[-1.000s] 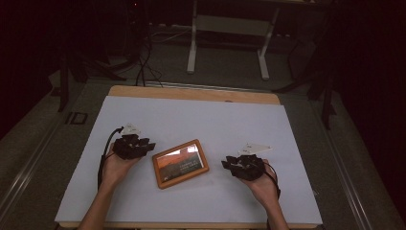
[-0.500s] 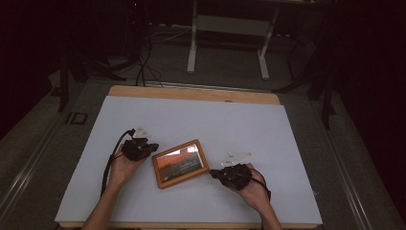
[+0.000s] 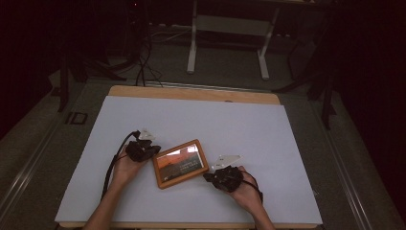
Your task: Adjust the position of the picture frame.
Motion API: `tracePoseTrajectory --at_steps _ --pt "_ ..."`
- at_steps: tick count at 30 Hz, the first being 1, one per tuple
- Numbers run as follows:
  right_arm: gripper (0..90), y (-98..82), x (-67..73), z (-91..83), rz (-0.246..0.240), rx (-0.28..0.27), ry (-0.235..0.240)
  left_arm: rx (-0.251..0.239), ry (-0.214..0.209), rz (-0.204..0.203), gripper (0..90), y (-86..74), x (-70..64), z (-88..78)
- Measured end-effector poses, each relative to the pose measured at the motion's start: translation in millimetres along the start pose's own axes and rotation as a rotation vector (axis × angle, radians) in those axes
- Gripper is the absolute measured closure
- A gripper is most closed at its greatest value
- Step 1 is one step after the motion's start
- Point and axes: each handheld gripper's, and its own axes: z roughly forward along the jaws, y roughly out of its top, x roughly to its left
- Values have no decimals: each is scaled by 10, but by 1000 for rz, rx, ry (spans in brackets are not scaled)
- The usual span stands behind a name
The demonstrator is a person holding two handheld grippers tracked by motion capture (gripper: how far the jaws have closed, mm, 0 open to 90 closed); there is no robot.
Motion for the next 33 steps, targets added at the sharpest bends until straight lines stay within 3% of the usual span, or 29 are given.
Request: tracePoseTrajectory --at_steps 7,14,20,26,33 --pt "898 -9 -20 41 22 -2 -18 -4 -3 -15 898 -7 0 6" --pt "897 22 34 33 -18 8 13 -5 -7 -12 898 -11 2 7" --pt "897 30 23 12 -10 -10 6 2 -35 -11 898 -18 -5 11" --pt "898 16 -22 -8 17 -14 -25 6 -71 -8 899 -17 -44 11" --pt "898 -16 -133 -37 80 -31 -89 28 -118 32 899 -14 -253 -3"
